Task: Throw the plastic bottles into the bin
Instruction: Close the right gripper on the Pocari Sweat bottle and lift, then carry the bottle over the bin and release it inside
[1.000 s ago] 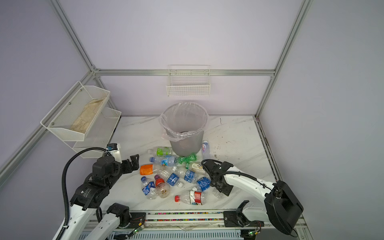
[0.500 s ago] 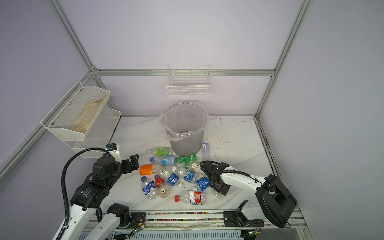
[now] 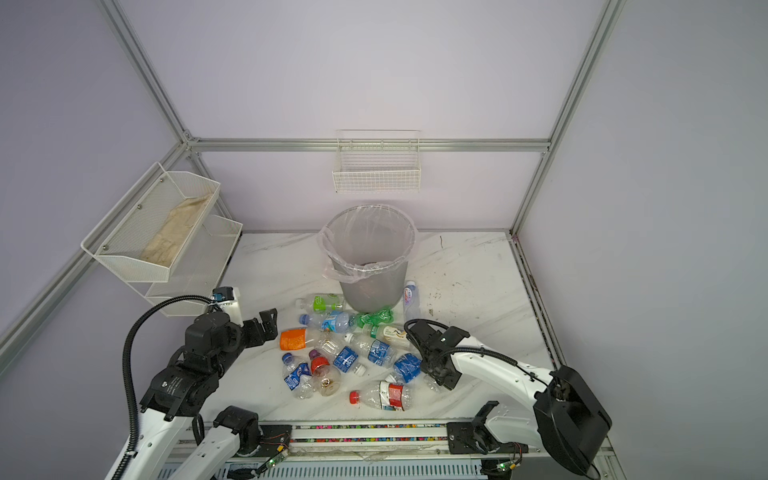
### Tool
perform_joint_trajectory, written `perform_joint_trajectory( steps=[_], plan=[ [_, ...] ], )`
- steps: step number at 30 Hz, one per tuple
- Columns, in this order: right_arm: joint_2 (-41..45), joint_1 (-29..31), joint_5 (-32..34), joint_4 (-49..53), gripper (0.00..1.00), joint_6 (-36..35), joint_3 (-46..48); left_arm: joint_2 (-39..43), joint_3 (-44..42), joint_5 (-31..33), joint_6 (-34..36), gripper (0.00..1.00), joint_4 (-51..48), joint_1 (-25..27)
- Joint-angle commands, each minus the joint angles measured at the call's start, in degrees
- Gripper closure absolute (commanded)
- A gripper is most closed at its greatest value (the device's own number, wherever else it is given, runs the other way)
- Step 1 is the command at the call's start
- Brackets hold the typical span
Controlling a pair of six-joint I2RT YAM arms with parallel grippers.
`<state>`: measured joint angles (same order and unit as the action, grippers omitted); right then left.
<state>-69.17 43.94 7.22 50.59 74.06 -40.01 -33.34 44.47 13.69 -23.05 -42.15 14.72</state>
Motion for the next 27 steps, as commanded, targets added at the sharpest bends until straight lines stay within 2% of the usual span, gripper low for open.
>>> perform_joint_trajectory(
  steps=[1, 7, 8, 10, 19, 27],
  plan=[
    [3.4, 0.3, 4.0, 6.2, 0.77, 3.1, -3.1, 0.5, -2.0, -0.3, -0.4, 0.00, 0.4, 0.4],
    [6.8, 0.3, 6.3, 9.8, 0.92, 2.7, -6.0, 0.4, -1.9, -0.5, -0.5, 0.00, 0.5, 0.7],
    [7.0, 0.3, 6.5, 9.6, 0.97, 1.7, -6.6, 0.5, -2.0, -0.6, -0.5, 0.00, 0.5, 0.8],
    [7.8, 0.3, 6.9, 8.3, 1.00, -2.2, -8.1, 0.5, -2.0, -0.5, -0.6, 0.00, 0.4, 1.0],
    [13.1, 0.3, 12.4, 9.1, 1.00, -9.6, -16.8, 0.2, -2.0, -0.6, -0.5, 0.00, 0.5, 1.1],
    [13.4, 0.2, 11.0, -0.7, 1.00, -25.4, -27.9, -0.1, -2.0, -1.0, -0.6, 0.00, 0.5, 1.1]
  ],
)
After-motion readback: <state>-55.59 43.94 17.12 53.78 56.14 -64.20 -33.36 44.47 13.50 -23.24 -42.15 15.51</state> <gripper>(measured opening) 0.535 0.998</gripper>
